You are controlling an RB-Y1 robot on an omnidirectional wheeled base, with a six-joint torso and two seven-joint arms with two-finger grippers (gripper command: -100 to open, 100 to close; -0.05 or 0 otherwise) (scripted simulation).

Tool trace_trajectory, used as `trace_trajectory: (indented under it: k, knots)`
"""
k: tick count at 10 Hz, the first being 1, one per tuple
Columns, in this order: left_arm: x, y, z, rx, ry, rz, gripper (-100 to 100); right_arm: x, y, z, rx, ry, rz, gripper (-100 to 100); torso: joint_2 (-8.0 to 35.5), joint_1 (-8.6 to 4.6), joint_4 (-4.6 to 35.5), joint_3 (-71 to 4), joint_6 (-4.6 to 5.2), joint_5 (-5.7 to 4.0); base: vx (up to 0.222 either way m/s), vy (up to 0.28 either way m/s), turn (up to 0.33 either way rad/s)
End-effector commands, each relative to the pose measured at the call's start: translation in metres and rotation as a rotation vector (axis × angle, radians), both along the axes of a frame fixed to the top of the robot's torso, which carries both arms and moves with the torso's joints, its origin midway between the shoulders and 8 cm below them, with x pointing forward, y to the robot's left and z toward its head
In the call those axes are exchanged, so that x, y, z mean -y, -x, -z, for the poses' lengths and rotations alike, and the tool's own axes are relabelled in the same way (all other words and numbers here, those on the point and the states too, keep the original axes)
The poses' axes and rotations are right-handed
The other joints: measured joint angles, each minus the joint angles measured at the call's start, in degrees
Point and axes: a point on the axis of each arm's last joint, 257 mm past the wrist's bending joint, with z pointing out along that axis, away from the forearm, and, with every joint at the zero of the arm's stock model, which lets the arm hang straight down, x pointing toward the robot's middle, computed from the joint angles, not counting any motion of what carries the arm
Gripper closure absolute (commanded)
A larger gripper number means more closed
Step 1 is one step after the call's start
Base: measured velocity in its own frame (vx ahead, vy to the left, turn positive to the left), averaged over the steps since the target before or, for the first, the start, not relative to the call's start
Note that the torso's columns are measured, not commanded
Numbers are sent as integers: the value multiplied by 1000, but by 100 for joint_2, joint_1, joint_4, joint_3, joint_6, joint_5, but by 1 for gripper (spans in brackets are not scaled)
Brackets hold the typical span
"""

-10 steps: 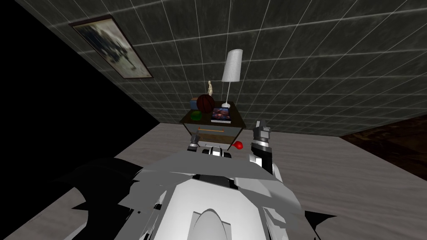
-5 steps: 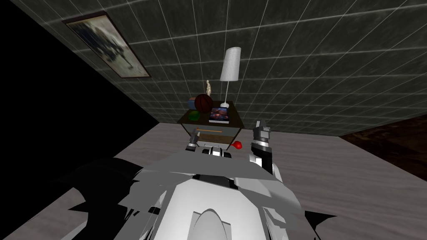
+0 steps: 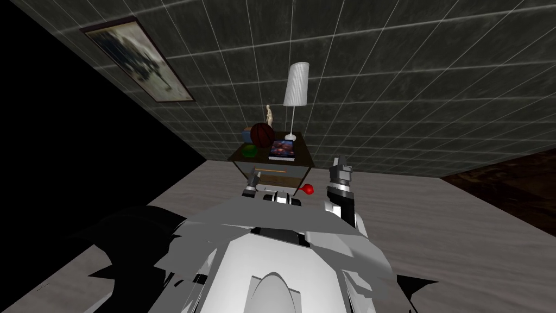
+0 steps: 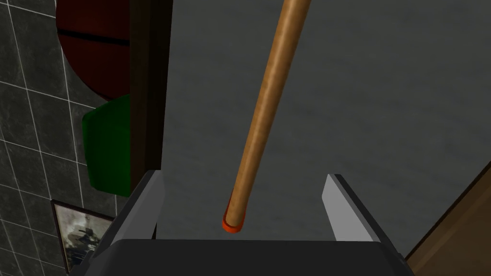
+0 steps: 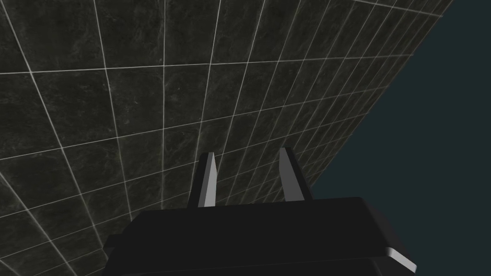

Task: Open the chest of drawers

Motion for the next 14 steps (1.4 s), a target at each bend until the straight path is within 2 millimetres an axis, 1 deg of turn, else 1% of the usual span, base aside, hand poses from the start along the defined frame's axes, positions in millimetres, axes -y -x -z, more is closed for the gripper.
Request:
trace_trajectory:
  k: [1, 3, 4, 5, 6, 7, 10, 11, 12, 14]
  knots:
    - [2, -1, 0, 0, 16, -11, -100, 0, 0, 0, 0, 0, 0, 0, 0, 3, 0, 0, 0, 1, 2, -8, 0]
    - [0, 0, -9, 0, 17, -16, -100, 0, 0, 0, 0, 0, 0, 0, -11, 2, -2, -6, 0, 1, 70, -2, -17]
    - [0, 0, -7, 1, 17, -15, -100, 0, 0, 0, 0, 0, 0, 0, -21, -1, -6, -13, 0, -1, 43, 0, -2]
    - [2, -1, -2, 0, 18, -13, 100, 0, 0, 0, 0, 0, 0, 0, 0, -3, -2, -2, 0, -1, -39, 5, 24]
    - [1, -1, -4, -1, 18, -14, 100, 0, 0, 0, 0, 0, 0, 0, 27, -2, 7, 16, 0, -1, -23, 6, 10]
    - [1, 5, -9, 4, 16, -11, 100, 0, 0, 0, 0, 0, 0, 0, 17, -2, 3, 13, 3, 4, -112, 1, 9]
    - [2, 14, -14, 7, 17, -5, 100, 0, 0, 0, 0, 0, 0, 0, 43, -12, 19, 24, -1, -7, -188, -15, 17]
    - [1, 13, -7, -9, 15, -8, 100, 0, 0, 0, 0, 0, 0, 0, 22, -9, 24, 8, -3, -14, -75, -2, -2]
    - [2, 19, -7, -12, 15, -3, 100, 0, 0, 0, 0, 0, 0, 0, -15, -8, 16, -14, -2, -14, -142, -1, 20]
    - [3, 24, -11, -5, 16, 1, 100, 0, 0, 0, 0, 0, 0, 0, 25, -3, 14, 12, -4, -6, -201, -8, 21]
